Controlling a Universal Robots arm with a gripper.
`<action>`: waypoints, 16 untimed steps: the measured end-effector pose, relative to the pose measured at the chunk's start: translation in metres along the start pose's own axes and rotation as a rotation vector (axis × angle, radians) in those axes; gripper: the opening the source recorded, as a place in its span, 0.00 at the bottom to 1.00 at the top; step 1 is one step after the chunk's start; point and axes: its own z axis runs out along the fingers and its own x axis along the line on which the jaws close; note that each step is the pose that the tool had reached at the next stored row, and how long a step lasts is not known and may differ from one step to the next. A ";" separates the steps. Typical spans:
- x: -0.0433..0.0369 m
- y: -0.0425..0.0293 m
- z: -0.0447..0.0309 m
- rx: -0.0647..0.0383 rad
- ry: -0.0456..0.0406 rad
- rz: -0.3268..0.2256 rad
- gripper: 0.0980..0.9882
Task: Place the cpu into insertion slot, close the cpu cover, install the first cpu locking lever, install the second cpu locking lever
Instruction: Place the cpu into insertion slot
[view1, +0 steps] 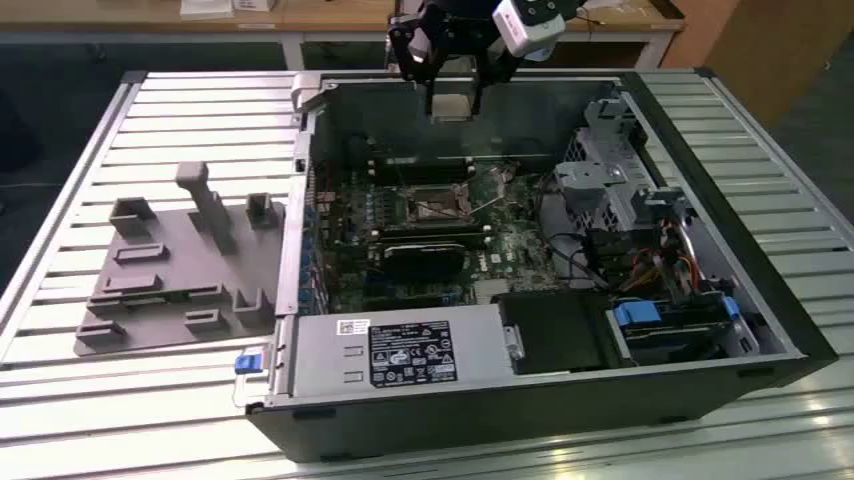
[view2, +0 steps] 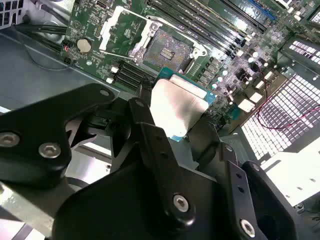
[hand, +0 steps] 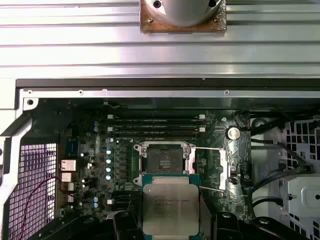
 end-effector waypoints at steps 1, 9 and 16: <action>0.0000 0.0000 0.0000 0.000 0.0000 0.000 0.49; 0.0000 0.0000 0.0000 0.000 0.0000 0.000 0.49; -0.0001 -0.0004 0.0044 0.000 0.0000 0.000 0.49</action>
